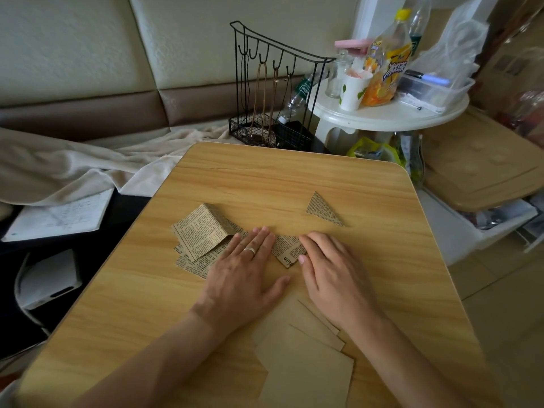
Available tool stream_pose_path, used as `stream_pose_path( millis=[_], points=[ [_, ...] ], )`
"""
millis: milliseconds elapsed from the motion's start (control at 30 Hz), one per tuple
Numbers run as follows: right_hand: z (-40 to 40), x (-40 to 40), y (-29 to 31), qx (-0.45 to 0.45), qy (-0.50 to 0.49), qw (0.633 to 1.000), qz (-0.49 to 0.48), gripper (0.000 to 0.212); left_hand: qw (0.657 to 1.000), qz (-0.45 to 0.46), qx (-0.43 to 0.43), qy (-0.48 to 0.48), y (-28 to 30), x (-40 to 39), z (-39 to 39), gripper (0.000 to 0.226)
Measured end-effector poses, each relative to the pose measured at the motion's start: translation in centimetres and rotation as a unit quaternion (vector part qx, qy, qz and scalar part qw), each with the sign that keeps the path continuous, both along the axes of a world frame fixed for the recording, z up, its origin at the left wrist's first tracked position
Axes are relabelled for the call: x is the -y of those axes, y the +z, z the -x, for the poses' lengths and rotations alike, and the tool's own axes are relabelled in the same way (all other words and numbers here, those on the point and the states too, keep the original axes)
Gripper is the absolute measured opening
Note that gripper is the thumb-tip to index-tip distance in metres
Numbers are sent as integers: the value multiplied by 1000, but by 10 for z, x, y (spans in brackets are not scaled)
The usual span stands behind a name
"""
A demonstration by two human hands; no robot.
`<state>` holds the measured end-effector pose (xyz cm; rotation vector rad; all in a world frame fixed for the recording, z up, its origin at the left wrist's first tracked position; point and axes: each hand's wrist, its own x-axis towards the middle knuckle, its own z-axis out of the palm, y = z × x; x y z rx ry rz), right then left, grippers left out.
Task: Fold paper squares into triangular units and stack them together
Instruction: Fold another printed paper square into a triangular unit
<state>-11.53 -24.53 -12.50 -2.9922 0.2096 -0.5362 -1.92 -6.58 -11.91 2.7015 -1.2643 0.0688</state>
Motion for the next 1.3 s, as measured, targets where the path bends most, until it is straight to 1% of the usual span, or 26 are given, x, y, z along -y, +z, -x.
stream_pose_path(
  millis=[100, 200, 300, 400, 533, 633, 800, 967, 1033, 1100, 1200, 1300],
  points=[
    [4, 4, 1, 1, -28, 1000, 0, 38, 1000, 9, 0, 9, 5, 1, 2, 95],
    [6, 4, 2, -8, -33, 999, 2, 38, 1000, -4, 27, 6, 9, 2, 2, 92],
    [5, 2, 4, -27, -32, 999, 10, 43, 999, -31, 36, -11, 10, 3, 2, 89],
    [4, 1, 4, -51, -25, 998, -6, 52, 999, -41, 29, -19, 5, 4, 2, 92],
    [0, 1, 1, -90, 3, 996, -16, 66, 999, -21, 29, -26, 1, 3, 1, 91],
    [-2, 3, 1, -110, 8, 994, -19, 72, 999, 5, 19, -41, 1, 3, 1, 86],
    [-1, 4, 1, -134, -2, 991, -23, 75, 998, 16, -5, -64, 0, 2, -3, 79],
    [3, 1, 5, -124, -55, 991, -18, 70, 998, 25, -3, -58, -1, 0, -4, 79],
    [2, 0, 6, -125, -61, 990, -26, 72, 998, 25, -2, -62, 0, 1, -4, 80],
    [-2, -1, 7, -134, -27, 990, -39, 77, 998, 15, 1, -63, 1, 2, -4, 81],
    [-9, -3, 4, -159, 50, 984, -67, 76, 998, -17, 12, -63, 1, 4, -4, 81],
    [-12, -4, 1, -165, 58, 981, -80, 78, 997, -46, 10, -68, 1, 6, -2, 85]
  ],
)
